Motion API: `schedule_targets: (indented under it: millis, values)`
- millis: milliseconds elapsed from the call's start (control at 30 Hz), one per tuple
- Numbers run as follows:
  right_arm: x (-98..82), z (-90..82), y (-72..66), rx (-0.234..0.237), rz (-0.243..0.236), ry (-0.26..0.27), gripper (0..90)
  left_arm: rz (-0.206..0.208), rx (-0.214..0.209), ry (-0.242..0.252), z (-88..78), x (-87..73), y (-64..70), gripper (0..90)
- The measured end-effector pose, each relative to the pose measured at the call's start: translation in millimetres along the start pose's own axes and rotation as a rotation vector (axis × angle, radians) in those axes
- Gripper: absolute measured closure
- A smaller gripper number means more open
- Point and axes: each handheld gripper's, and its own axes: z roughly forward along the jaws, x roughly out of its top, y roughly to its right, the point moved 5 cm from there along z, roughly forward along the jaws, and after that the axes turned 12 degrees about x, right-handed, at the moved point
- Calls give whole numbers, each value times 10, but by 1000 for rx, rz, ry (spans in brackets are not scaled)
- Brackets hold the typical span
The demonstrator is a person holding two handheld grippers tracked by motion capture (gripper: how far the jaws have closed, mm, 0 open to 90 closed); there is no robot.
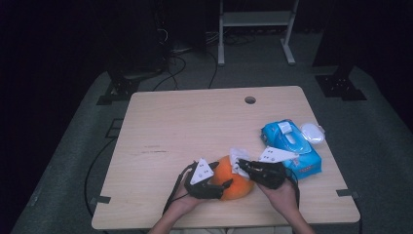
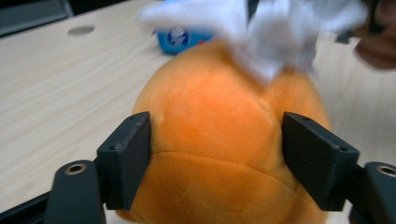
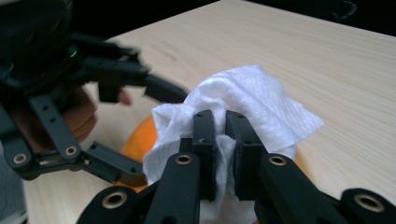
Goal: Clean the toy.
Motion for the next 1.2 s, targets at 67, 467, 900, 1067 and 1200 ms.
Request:
schedule_targets:
  millis: [67, 467, 900, 1067, 1200]
  values:
    - [-54, -72, 127, -43, 32, 1, 817, -16, 3, -17, 0, -36, -41, 285]
    - [-59, -6, 46, -1, 26, 22, 817, -38, -32, 8, -42, 0, -84, 247]
    - [-214, -73, 347, -29, 176, 25, 815, -13, -26, 4, -33, -25, -6, 298]
    - [-147, -67, 292, -3, 158, 40, 813, -9, -31, 6, -37, -20, 20, 298]
    - [-302, -44, 421, -25, 224, 14, 812, 11, -38, 11, -45, -6, 90, 298]
